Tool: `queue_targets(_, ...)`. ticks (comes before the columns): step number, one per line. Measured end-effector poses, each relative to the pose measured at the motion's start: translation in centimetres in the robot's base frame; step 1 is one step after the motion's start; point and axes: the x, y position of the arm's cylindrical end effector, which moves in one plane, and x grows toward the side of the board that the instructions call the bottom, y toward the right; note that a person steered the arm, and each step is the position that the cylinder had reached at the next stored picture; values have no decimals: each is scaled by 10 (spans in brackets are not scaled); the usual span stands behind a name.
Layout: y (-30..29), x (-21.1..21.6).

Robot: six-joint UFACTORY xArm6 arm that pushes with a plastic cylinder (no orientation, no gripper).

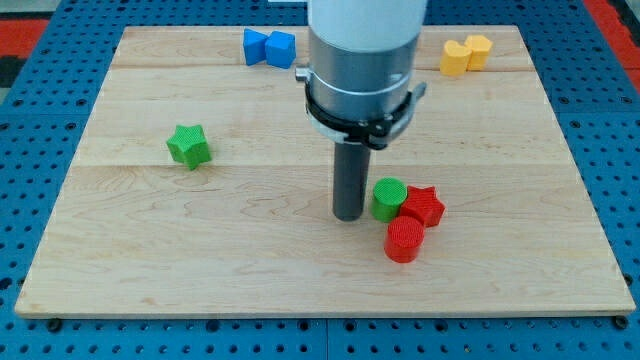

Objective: Slide the green star towards the green circle

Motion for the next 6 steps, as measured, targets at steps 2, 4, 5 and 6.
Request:
queue_targets(2, -95, -93)
queue_targets(4, -227, -126)
queue_targets(5, -222, -99)
queue_targets(6, -176, -67)
